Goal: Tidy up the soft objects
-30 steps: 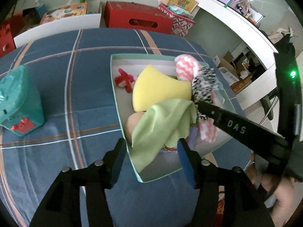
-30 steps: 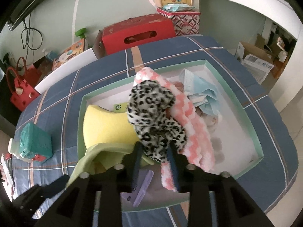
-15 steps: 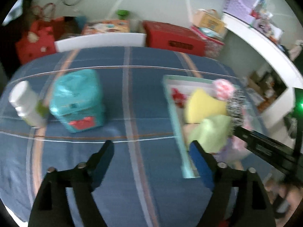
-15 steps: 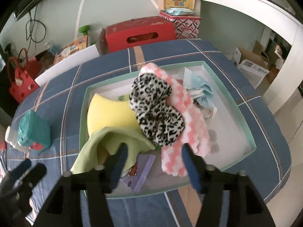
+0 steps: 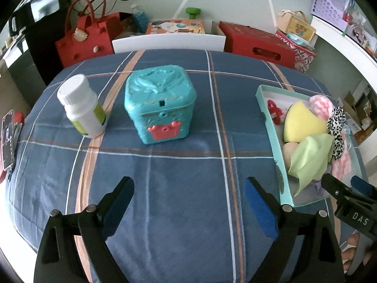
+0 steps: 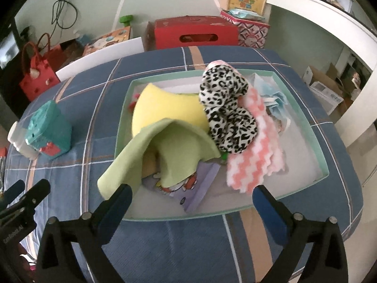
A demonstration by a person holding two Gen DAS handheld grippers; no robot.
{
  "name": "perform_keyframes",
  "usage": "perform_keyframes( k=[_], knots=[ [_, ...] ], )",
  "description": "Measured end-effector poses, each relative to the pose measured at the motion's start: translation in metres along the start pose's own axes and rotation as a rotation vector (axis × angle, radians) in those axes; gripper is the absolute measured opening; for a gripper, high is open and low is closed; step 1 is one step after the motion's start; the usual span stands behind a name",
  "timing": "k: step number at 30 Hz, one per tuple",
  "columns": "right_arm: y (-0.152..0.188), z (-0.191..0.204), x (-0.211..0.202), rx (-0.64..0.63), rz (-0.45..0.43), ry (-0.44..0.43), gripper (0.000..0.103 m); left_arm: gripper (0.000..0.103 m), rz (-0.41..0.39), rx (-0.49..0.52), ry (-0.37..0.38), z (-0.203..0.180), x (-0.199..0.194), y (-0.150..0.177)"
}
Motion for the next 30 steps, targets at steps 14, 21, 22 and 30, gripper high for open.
perform_keyframes(
  k=[14, 21, 22, 30],
  knots=[
    [0.005, 0.016, -0.006, -0.041, 0.006, 0.018, 0.103, 0.094, -0.006, -0.028, -0.157, 0.019, -0.010, 0.009],
    [0.006, 0.019, -0.004, -0.050, 0.014, 0.020, 0.103, 0.094, 0.008, -0.039, -0.162, 0.022, -0.006, 0.010],
    [0.006, 0.019, -0.004, -0.050, 0.015, 0.021, 0.103, 0.094, 0.011, -0.039, -0.162, 0.022, -0.005, 0.011],
    [0.007, 0.021, -0.001, -0.051, 0.025, 0.022, 0.103, 0.094, 0.033, -0.051, -0.163, 0.025, 0.000, 0.011]
  ],
)
Point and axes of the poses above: each gripper's, at about its wrist camera, not at the fingertips, and x roughly the way its jaws point, z to its left, y to its underside, the point moved 3 cm from there along x, roughly the way its jaws point, and after that the axes turned 10 degrees about -x, right-handed, at the moved point
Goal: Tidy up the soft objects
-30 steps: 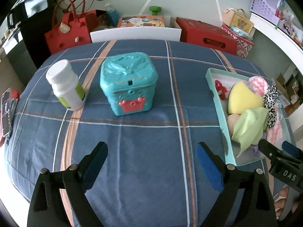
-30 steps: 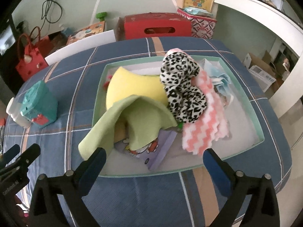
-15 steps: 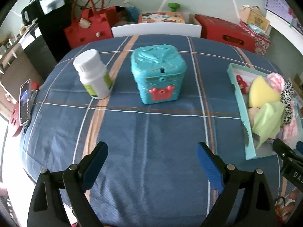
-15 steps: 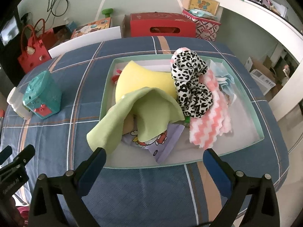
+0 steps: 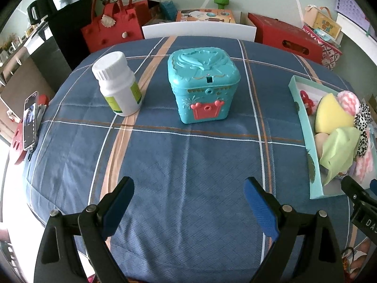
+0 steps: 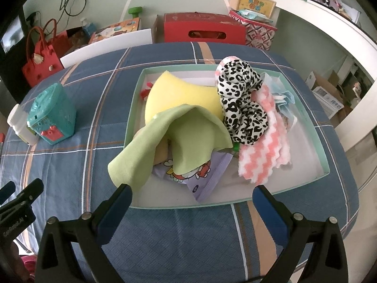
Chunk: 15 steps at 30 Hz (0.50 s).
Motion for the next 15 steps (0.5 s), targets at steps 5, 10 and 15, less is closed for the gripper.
perform_keyframes(
  k=[5, 10, 15],
  knots=[
    [0.0000, 0.0015, 0.0026, -0.001, 0.007, -0.004, 0.103, 0.094, 0.011, 0.003, 0.013, -0.0013, 0.0039, 0.0008],
    [0.0004, 0.0028, 0.0055, -0.001, 0.016, -0.012, 0.103, 0.094, 0.029, 0.006, 0.016, -0.0023, 0.0088, 0.0009],
    [0.0007, 0.0044, 0.0082, -0.001, 0.021, -0.018, 0.103, 0.094, 0.033, 0.018, 0.016, -0.0047, 0.0100, 0.0008]
  ],
)
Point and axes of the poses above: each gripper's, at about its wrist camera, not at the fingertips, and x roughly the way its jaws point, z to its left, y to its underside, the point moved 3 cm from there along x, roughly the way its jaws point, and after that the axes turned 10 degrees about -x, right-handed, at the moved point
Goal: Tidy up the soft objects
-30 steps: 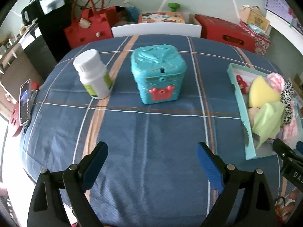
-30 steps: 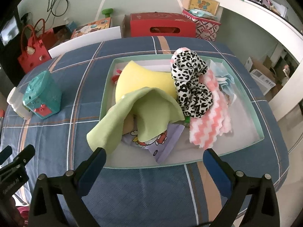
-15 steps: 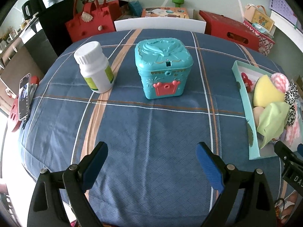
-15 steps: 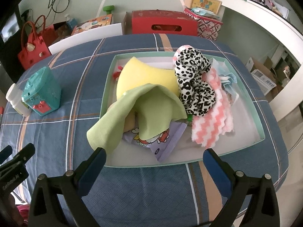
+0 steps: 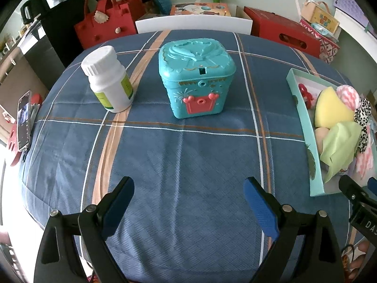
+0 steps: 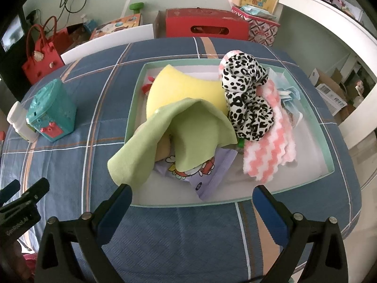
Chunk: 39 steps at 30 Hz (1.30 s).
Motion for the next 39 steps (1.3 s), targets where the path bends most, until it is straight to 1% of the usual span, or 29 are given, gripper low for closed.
perform_keyframes(
  k=[15, 22, 39],
  knots=[
    [0.0005, 0.0023, 0.0036, -0.005, 0.007, -0.007, 0.103, 0.094, 0.012, 0.006, 0.019, -0.0006, 0.0032, 0.0005],
    [0.0002, 0.0022, 0.0033, -0.006, 0.007, -0.006, 0.103, 0.094, 0.020, -0.015, 0.017, 0.0039, 0.0044, 0.0000],
    [0.0010, 0.0026, 0.0047, -0.010, 0.012, -0.004, 0.103, 0.094, 0.022, -0.015, 0.016, 0.0041, 0.0038, -0.0001]
  ],
)
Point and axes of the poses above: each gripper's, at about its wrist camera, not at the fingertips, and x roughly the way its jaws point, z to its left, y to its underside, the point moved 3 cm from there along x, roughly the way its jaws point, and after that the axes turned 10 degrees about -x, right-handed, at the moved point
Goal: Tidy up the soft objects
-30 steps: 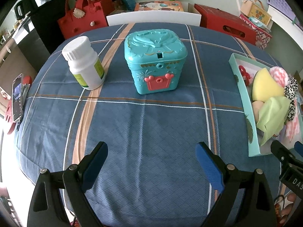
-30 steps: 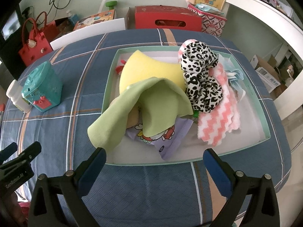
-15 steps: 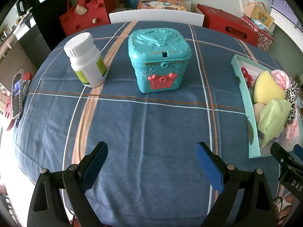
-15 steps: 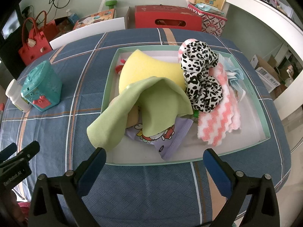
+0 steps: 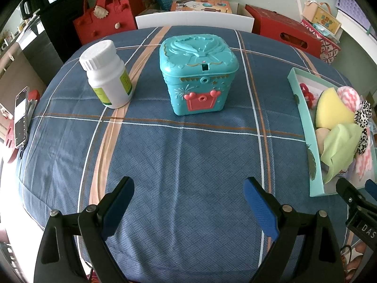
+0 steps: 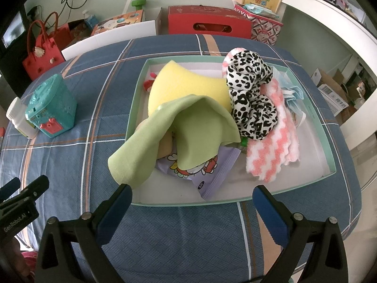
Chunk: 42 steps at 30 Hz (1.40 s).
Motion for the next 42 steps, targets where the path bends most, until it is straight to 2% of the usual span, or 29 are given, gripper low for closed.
perform_keyframes(
  k=[42],
  knots=[
    [0.0019, -0.0069, 0.0032, 0.026, 0.011, -0.004, 0.103, 0.094, 0.006, -0.006, -0.002, 0.0034, 0.0027, 0.0012]
  ],
)
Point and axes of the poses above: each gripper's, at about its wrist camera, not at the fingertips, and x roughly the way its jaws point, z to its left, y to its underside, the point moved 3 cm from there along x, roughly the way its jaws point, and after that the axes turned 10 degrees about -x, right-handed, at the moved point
